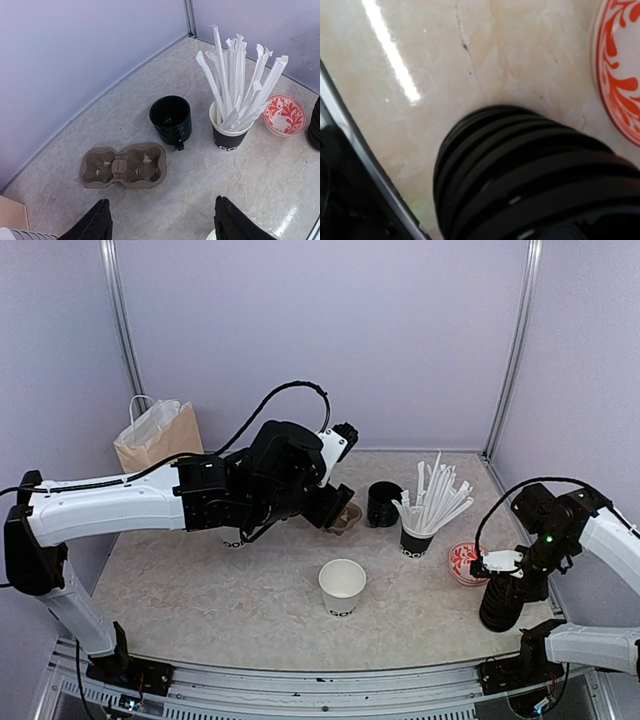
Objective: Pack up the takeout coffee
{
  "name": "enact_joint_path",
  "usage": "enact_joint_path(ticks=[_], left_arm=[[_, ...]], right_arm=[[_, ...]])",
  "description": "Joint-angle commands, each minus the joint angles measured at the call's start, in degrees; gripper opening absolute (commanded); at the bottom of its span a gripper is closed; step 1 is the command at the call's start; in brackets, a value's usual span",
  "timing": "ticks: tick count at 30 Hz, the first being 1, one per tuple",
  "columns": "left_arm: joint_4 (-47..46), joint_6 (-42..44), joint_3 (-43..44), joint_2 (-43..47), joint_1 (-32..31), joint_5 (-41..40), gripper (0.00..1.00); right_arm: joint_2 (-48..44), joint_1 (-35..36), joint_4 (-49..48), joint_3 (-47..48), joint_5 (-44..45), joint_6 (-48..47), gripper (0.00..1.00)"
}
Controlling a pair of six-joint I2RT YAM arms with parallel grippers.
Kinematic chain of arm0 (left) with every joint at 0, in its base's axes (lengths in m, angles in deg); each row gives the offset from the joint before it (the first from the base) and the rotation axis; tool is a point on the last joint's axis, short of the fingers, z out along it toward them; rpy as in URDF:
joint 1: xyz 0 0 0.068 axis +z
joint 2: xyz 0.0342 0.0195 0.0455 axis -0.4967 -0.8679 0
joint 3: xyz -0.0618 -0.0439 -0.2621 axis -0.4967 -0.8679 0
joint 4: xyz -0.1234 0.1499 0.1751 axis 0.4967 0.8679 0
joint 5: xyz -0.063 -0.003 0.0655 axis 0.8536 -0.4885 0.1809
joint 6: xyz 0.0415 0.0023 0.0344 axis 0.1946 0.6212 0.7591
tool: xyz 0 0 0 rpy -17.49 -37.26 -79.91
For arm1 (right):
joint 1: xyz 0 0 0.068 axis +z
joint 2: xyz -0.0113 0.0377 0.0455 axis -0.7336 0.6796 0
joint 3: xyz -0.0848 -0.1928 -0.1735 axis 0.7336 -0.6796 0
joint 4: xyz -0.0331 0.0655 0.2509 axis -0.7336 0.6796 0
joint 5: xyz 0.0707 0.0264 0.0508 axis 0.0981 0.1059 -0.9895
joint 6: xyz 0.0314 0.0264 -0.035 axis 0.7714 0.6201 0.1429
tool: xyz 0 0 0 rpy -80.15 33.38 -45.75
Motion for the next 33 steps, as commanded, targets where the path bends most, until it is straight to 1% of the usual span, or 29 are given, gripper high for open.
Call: enact_joint_path(ticks=[1,5,20,27,33], left_arm=[[-1.05,2.11,-0.73,1.03,-0.96,-1.83,0.68],[-0.96,2.85,-0.84,0.79,-1.47,-2.72,0.68],[-0.09,4.02,-0.58,-0.53,-2.26,-4.30,0.68],[0.14,4.37,-0.51,-0.99,-2.43,-4.90,0.68],[0.16,4.54,-0.55,-1.25,-2.51,-4.84,0.68]], right_arm=[[0.84,-0.63,-0.20,1.11,0.53,1.18,0.29],[1.46,-0.63,1.01,2.68,-0.07,1.21,0.23],[1.91,-0.63,1.00,2.92,-0.98,0.82,0.13],[1.34,-0.64,1.09,3.30,-0.08,0.66,0.05],[-0.33,-0.69,1.11,4.15,1.36,1.01,0.04]])
